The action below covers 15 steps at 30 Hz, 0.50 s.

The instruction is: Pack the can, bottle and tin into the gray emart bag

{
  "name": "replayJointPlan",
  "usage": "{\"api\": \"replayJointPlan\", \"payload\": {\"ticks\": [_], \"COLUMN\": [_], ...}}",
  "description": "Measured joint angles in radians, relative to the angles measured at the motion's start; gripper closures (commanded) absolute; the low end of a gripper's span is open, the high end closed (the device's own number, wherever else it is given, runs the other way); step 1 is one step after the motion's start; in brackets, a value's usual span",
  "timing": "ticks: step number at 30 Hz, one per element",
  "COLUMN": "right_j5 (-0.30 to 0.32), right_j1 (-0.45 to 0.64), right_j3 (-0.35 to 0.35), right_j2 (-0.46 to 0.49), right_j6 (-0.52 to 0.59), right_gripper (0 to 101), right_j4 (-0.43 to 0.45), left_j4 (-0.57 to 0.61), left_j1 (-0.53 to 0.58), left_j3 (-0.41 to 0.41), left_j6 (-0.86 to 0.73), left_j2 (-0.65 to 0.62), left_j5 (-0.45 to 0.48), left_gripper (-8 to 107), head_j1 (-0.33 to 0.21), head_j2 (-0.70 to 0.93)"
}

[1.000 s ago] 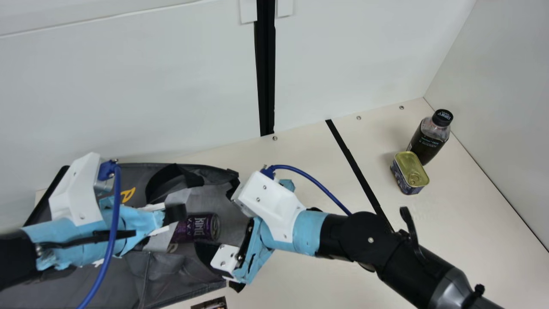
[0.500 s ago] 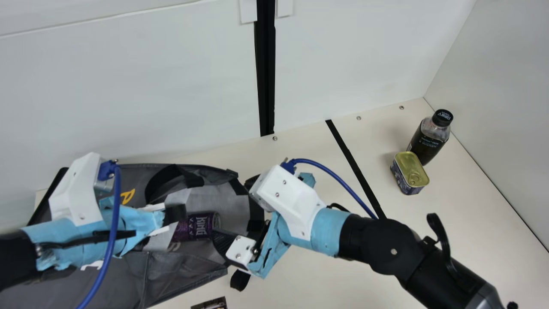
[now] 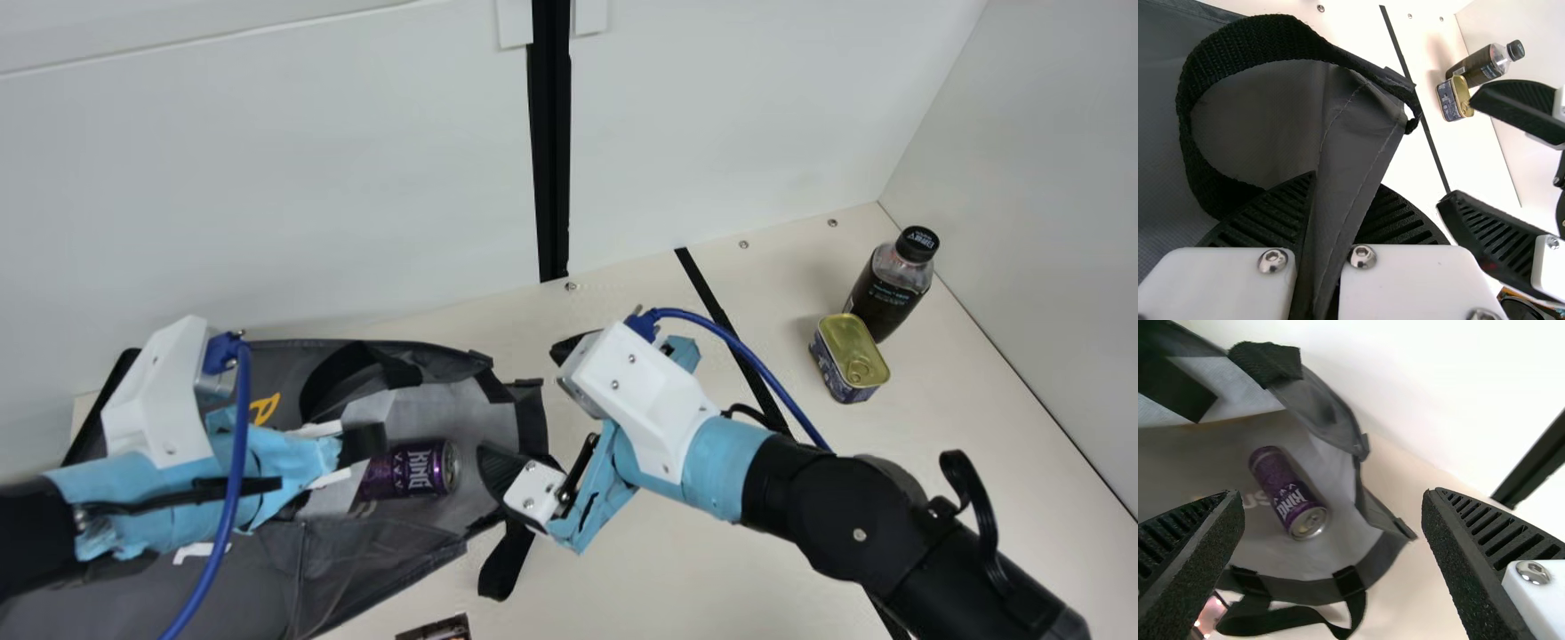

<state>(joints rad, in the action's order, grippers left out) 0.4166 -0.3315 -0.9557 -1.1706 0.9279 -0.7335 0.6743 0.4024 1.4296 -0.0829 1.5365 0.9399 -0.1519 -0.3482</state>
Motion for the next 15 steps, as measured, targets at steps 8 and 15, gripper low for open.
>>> {"api": "replayJointPlan", "payload": {"ticks": [8, 15], "right_j5": [0.000, 0.005], "right_j1": [0.028, 0.050], "right_j3": [-0.009, -0.019], "right_j2": [0.022, 0.038], "right_j6": [-0.073, -0.130], "right_gripper": [10, 10], "right_j4": [0.098, 0.195], "left_j4": [0.000, 0.000], "left_j1": [0.000, 0.000], "left_j3": [0.000, 0.000], "left_j6": [0.000, 0.000], "left_j2": [0.000, 0.000], "left_j5": [0.000, 0.000], "left_gripper": [89, 89], "head_j1": [0.000, 0.000], "head_j2": [0.000, 0.000]}}
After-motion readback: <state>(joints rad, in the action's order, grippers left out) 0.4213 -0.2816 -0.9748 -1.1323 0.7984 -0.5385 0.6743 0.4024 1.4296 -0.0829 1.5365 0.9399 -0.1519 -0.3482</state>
